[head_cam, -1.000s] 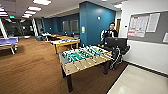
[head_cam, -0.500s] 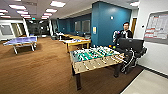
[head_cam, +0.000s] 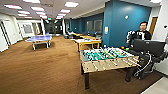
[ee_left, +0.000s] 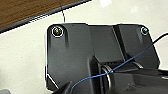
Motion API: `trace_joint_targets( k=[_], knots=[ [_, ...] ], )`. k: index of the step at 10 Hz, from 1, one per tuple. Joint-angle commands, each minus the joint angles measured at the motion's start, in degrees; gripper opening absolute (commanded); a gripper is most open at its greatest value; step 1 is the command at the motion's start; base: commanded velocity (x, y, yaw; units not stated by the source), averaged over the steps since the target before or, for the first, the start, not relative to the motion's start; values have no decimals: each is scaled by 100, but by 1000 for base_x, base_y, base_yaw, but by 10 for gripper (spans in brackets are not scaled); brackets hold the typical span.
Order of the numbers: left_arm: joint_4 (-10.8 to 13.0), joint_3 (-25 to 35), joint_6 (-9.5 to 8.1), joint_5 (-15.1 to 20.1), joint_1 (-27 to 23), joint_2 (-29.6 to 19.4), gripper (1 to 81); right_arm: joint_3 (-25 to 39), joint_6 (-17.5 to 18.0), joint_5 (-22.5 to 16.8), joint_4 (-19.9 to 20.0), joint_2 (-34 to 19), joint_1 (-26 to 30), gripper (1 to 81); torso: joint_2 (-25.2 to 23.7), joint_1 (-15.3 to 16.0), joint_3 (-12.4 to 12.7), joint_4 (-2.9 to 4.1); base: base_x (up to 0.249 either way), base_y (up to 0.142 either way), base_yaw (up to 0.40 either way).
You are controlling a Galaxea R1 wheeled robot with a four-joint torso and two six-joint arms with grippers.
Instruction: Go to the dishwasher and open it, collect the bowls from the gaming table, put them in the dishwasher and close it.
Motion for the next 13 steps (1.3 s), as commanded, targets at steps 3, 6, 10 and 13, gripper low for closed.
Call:
trace_joint_targets(
  k=[3, 6, 10, 13],
  knots=[
    [-11, -4, 4, 260, -272, -41, 811, 41, -29, -295, -41, -30, 325, 811, 0, 0, 0, 0, 0, 0, 311],
    [7, -4, -4, 277, -272, -50, 811, 41, -29, -295, -41, -30, 325, 811, 0, 0, 0, 0, 0, 0, 276],
    [7, -4, -5, 286, -272, -41, 811, 41, -29, -295, -41, -30, 325, 811, 0, 0, 0, 0, 0, 0, 229],
    [-11, -4, -5, 286, -272, -41, 811, 41, -29, -295, -41, -30, 325, 811, 0, 0, 0, 0, 0, 0, 151]
  ],
)
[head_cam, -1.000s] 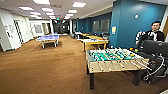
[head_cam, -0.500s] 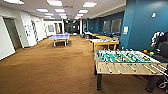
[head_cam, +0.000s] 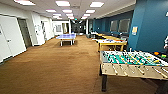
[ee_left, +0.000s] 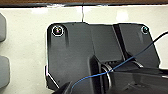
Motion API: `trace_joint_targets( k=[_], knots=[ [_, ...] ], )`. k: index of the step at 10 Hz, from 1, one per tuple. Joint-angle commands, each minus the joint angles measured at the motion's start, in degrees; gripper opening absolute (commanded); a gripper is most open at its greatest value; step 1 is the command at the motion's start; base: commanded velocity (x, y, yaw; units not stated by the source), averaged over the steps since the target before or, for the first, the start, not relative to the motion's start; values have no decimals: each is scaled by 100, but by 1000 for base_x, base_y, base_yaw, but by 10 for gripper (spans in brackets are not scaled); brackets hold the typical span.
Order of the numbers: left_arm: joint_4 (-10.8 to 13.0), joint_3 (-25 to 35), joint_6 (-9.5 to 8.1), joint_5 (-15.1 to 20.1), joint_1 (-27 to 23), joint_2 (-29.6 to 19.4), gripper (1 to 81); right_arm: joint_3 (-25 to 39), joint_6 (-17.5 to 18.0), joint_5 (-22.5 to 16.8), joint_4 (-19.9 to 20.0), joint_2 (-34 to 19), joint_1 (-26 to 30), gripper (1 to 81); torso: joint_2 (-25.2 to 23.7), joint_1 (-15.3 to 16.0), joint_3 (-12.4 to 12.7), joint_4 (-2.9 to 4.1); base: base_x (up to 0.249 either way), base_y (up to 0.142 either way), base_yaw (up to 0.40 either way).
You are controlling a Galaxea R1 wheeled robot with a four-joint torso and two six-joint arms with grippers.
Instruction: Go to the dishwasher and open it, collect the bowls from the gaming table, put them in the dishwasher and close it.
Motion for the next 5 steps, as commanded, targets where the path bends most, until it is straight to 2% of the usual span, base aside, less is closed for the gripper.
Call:
trace_joint_targets(
  k=[1, 3, 4, 5],
  knots=[
    [-11, -1, -2, 253, -291, -43, 811, 46, -18, -303, -33, -40, 311, 811, 0, 0, 0, 0, 0, 0, 0],
    [-19, -1, -11, 253, -291, -43, 811, 46, -18, -303, -33, -40, 311, 811, 0, 0, 0, 0, 0, 0, 0],
    [-19, -1, -20, 253, -291, -43, 811, 37, -18, -303, -33, -40, 311, 811, 0, 0, 0, 0, 0, 0, -198],
    [-19, -1, -28, 245, -291, -34, 811, 19, -18, -303, -24, -40, 302, 811, 0, 0, 0, 0, 0, -173, 0]
  ],
)
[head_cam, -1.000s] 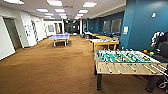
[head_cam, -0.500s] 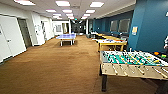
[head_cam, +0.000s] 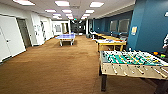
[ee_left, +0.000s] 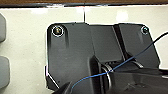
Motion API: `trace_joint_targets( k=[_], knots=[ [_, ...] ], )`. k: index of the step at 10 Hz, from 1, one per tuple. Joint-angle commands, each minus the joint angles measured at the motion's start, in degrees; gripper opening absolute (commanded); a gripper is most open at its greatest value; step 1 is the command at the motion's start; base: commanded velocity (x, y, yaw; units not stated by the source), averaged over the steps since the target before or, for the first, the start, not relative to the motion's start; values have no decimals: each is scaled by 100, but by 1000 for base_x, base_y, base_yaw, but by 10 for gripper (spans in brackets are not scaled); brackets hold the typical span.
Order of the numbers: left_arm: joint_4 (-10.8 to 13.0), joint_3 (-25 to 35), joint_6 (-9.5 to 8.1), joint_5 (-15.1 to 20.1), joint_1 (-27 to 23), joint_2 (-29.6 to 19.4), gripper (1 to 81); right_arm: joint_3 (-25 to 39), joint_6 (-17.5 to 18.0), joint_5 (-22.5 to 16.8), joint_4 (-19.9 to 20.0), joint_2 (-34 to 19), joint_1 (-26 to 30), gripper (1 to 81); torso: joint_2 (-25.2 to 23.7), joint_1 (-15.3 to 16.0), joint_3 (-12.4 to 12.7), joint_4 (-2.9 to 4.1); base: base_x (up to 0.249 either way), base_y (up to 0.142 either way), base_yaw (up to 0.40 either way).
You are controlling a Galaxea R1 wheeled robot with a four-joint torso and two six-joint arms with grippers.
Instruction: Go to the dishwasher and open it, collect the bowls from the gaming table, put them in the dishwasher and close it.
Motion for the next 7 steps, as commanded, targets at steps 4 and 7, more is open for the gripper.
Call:
trace_joint_targets(
  k=[4, 7],
  knots=[
    [-2, -80, -16, 270, -296, 55, 811, 10, -17, -295, -33, -26, 310, 811, 0, 0, 0, 0, 0, -34, 0],
    [-11, -124, -34, 287, -288, 73, 811, 10, -17, -295, -41, -9, 310, 811, 0, 0, 0, 0, 0, 0, 0]
  ],
)
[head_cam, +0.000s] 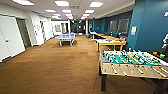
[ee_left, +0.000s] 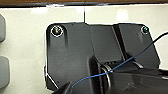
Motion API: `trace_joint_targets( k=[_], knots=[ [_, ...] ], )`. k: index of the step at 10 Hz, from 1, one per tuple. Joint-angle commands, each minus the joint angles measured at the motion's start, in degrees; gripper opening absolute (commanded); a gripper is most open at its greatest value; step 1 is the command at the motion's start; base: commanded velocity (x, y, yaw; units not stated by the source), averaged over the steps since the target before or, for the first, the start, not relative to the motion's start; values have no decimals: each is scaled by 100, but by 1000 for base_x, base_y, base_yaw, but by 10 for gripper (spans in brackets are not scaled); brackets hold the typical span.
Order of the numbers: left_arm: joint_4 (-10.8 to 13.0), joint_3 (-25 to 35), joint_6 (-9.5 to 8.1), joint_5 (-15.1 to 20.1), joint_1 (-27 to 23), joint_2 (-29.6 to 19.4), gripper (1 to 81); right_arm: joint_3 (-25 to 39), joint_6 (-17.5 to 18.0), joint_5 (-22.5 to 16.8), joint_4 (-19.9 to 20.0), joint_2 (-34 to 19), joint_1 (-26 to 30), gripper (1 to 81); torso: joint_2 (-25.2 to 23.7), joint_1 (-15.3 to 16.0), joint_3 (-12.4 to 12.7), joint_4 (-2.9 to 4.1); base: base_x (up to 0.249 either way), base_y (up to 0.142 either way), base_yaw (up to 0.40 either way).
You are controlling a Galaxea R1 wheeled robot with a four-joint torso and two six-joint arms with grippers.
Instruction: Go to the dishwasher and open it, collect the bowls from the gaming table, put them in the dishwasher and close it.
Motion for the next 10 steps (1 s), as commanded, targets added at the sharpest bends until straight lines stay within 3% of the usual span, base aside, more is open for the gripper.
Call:
trace_joint_targets(
  k=[1, 4, 10],
  knots=[
    [-37, -20, -31, 268, -278, -22, 811, 32, -17, -298, -48, -8, 312, 811, 0, 0, 0, 0, 0, 0, 0],
    [-81, -20, -31, 268, -278, -31, 811, -90, -17, -298, -48, 62, 303, 811, 0, 0, 0, 0, 59, 0, 0],
    [-81, -20, -31, 268, -270, -40, 811, -187, -25, -298, -39, 123, 303, 811, -9, -15, 2, 0, 141, 0, 0]
  ],
)
